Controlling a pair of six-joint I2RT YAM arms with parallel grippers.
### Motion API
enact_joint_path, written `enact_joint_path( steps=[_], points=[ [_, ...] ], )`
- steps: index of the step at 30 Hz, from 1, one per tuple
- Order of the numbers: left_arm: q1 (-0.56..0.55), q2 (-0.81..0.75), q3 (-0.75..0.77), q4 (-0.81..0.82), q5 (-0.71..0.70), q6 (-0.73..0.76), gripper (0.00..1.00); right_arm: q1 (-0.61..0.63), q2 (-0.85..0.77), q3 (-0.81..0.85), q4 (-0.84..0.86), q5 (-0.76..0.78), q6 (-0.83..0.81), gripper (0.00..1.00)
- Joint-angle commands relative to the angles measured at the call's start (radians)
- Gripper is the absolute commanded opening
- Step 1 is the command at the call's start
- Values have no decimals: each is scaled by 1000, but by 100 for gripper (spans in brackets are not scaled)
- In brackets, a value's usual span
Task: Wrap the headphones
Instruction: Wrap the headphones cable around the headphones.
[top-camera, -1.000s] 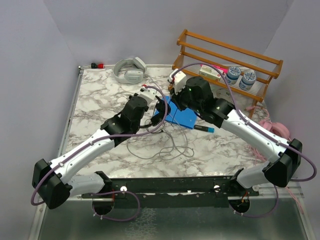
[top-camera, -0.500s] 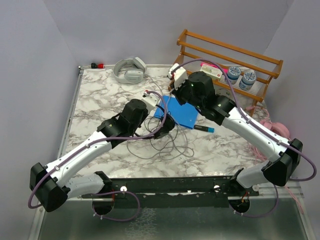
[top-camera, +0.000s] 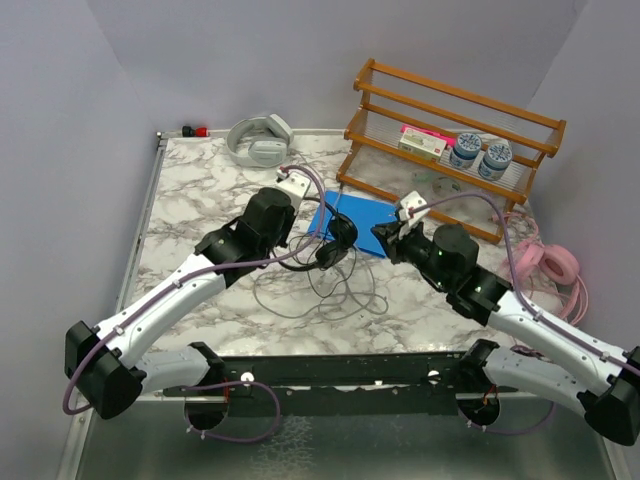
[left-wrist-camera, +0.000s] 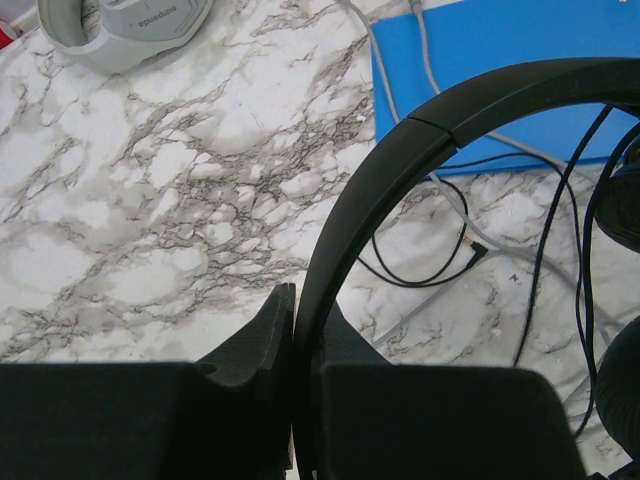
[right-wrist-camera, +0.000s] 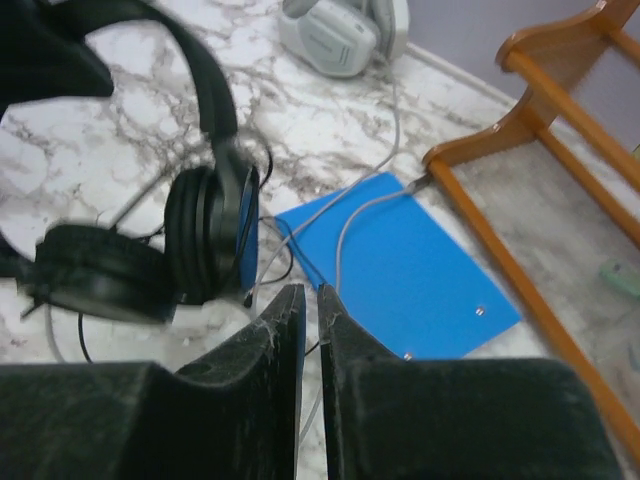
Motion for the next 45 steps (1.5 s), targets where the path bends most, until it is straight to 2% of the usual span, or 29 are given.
enact_joint_path(
  steps=[1,4,7,10,13,16,23,29,35,40,43,45],
  points=[
    [46,-20,57,13,112,-112,0,-4,-91,-218,301,-56,116,19],
    [83,-7,94,-38,150,-191,0,-5,-117,-331,439,-53,161,23],
    [98,27,177,-122,176,-259,0,-4,-85,-377,517,-86,185,37],
    [99,26,232,-152,224,-300,0,-4,-36,-380,574,-203,183,55],
    [100,8,256,-157,265,-319,0,-4,1,-428,737,-325,169,73],
    [101,4,278,-178,269,-325,0,-4,46,-457,844,-361,175,83],
    [100,-16,322,-197,278,-337,0,-4,106,-426,835,-407,176,84],
    [100,-39,329,-206,295,-360,0,-4,109,-469,881,-266,170,84],
    [100,-47,318,-208,339,-393,0,-4,166,-435,863,-160,143,82],
    [100,-34,329,-210,371,-410,0,-7,239,-420,951,-40,122,81],
    [100,-29,344,-211,393,-413,0,-14,304,-411,1027,-72,114,80],
    [100,-23,358,-214,415,-413,0,-25,364,-426,1161,-117,134,79]
  ],
)
